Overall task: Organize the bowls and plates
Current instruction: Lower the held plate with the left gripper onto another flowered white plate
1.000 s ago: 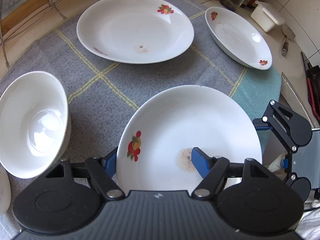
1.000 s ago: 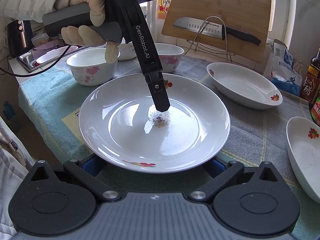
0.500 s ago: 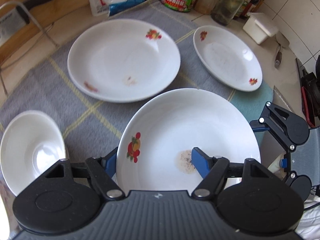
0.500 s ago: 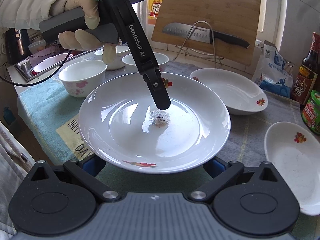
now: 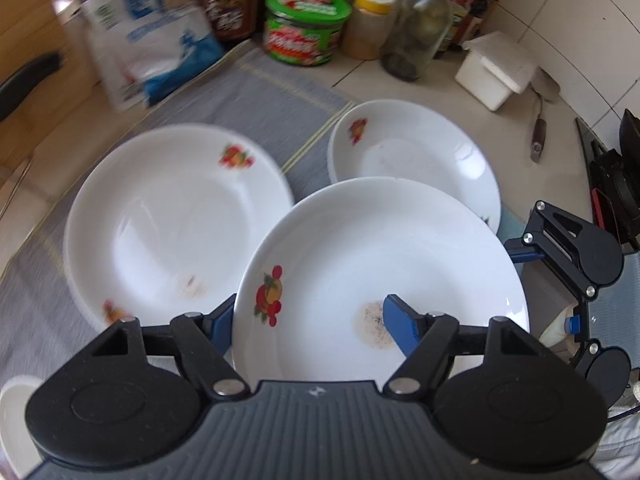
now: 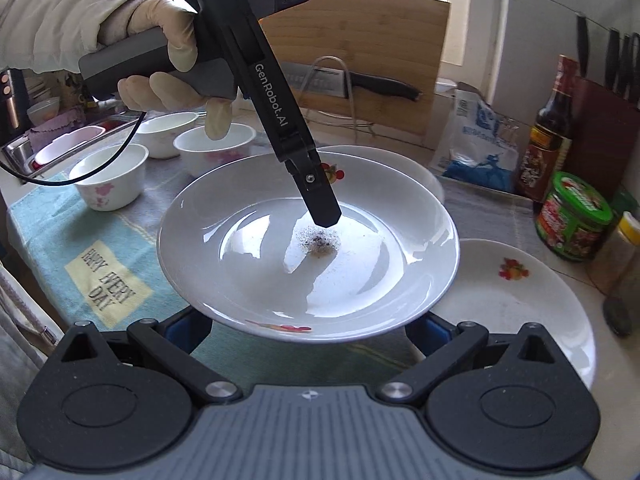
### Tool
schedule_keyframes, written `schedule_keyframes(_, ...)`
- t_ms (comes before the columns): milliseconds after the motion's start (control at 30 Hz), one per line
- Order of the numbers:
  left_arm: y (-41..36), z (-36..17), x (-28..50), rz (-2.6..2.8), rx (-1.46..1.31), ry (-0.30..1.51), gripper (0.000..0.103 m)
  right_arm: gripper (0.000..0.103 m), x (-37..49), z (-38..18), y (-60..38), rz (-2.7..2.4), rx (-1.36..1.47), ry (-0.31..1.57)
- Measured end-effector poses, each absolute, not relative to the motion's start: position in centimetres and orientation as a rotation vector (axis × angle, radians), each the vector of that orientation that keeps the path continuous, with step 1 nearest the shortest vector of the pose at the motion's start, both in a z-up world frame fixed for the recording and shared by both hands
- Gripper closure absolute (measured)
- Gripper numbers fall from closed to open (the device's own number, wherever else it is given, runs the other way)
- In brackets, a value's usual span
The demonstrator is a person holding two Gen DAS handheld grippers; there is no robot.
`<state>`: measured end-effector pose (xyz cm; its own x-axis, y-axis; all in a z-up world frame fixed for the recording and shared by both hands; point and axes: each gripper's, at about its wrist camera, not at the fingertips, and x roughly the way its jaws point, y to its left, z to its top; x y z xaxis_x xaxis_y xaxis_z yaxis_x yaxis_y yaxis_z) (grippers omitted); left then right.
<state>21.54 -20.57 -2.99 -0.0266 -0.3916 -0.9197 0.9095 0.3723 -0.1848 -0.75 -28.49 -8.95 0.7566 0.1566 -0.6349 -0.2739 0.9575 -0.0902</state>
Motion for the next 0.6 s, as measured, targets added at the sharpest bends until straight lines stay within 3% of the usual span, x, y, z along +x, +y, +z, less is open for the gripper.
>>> schedule_keyframes(600,-31.8,-4.2,20.1,-1.302,0.683,1.135,0.029,0.0,-3.2,-8.9,-35.7,0.046,-0.096,0.676)
